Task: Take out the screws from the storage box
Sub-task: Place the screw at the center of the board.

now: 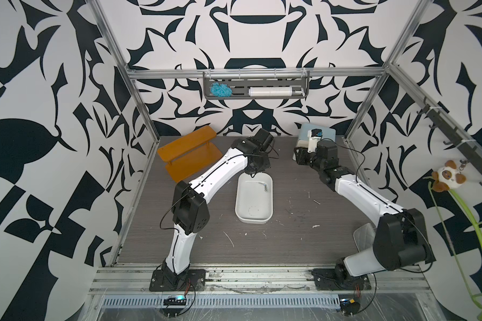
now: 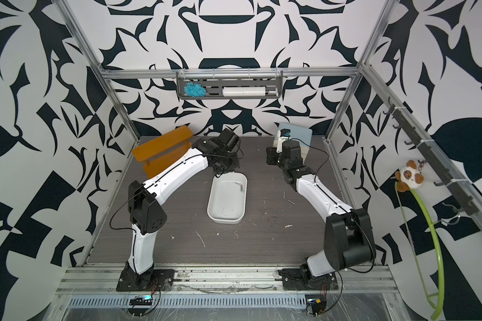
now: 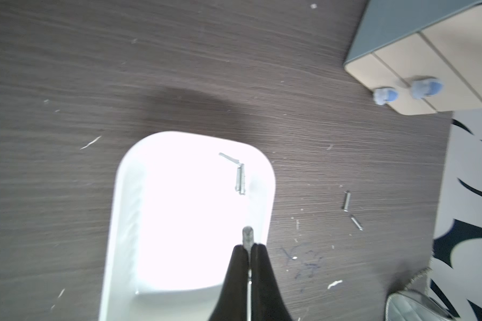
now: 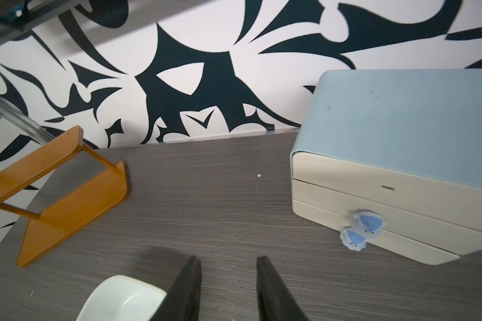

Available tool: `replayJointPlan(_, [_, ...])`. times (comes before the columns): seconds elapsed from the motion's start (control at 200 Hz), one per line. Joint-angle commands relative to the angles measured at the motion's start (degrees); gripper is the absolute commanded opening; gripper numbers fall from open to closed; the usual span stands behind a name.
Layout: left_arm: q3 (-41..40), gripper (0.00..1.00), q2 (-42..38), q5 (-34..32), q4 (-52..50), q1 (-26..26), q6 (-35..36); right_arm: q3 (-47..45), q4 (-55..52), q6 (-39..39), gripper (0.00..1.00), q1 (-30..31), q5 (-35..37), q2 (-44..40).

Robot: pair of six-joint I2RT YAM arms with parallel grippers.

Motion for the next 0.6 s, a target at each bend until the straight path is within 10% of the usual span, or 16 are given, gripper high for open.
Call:
replayJointPlan(0.0, [5.7,0.00,5.8,4.4,1.8,-3.1,2.4,-1.7,0.9,2.2,0.41,-0.4,9.7,-6.5])
replayJointPlan(0.24, [17.2,0.00,17.9,11.8,4.8,-4.8,0.7,-4.7,-0.2,2.7,0.44,-3.4,16.5,-13.0])
replayJointPlan(0.595, [12.2,0.00,22.8,17.2,12.6,-6.9,0.6,-4.9,1.1,3.3,0.42,-3.5,12.4,-11.3])
